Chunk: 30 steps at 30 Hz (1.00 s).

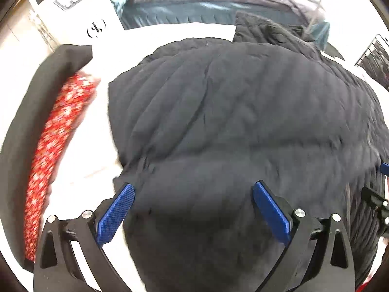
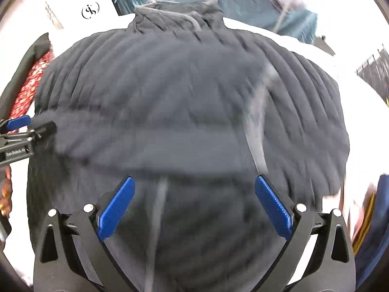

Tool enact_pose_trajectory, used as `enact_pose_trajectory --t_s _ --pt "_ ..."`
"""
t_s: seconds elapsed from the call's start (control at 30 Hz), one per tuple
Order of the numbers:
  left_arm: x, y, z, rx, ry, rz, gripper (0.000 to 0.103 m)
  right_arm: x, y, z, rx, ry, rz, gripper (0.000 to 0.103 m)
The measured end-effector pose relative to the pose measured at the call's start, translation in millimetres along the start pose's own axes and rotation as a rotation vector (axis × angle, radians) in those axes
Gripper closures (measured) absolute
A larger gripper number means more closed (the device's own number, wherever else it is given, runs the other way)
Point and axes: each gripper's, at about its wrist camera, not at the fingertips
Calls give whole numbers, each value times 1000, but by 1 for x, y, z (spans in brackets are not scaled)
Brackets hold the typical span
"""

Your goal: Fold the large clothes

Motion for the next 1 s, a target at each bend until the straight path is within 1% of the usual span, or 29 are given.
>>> enact_pose_trajectory --t_s 0.03,0.1,0.17,0.27,0.37,0.47,0.53,0.57,0.63,0.67,0.7,0.73,0.8,0.9,0.97,1.0 --pt "0 15 -7 -3 -4 11 6 6 15 -2 -18 -8 21 6" --pt "3 33 -15 -21 3 18 6 18 43 -2 -58 -14 62 6" --pt "3 58 -17 -44 10 12 6 28 70 -1 -99 -18 109 6" --pt "-4 85 -23 -75 26 -38 6 34 100 -6 -126 -5 144 6" --pt "-15 112 -30 -97 58 -90 7 35 120 -19 -118 -24 166 6" --pt "-23 135 -34 -122 75 -97 11 33 136 -26 -111 -39 168 6" --pt "-32 146 -40 -119 94 -107 13 37 151 -37 -109 -55 181 6" --pt "-40 152 -45 -111 122 -126 13 41 156 -39 -105 -62 191 6" --pt "-52 159 -50 -101 160 -159 18 55 168 -42 -101 -64 216 6" --pt "-57 164 -54 -97 176 -173 19 70 172 -46 -101 -68 233 6" --pt "-60 169 -56 -97 181 -181 21 78 179 -47 -105 -69 250 6" --pt "-63 175 -58 -105 177 -185 26 85 182 -48 -111 -69 268 6" --pt "-68 184 -61 -116 181 -194 30 103 198 -53 -122 -77 299 6" --pt "-77 204 -65 -120 208 -226 32 112 214 -60 -125 -95 296 6" --pt "-85 212 -64 -122 239 -251 32 113 223 -61 -141 -134 281 6" --pt "-86 218 -65 -122 261 -261 32 119 214 -58 -148 -151 280 6"
Point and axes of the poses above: each gripper's, at about its wrist camera, not at the fingertips, and z roughly the way its jaws point, x to its right, y to its underside, and after that the axes turned 10 degrees about y, right-handed
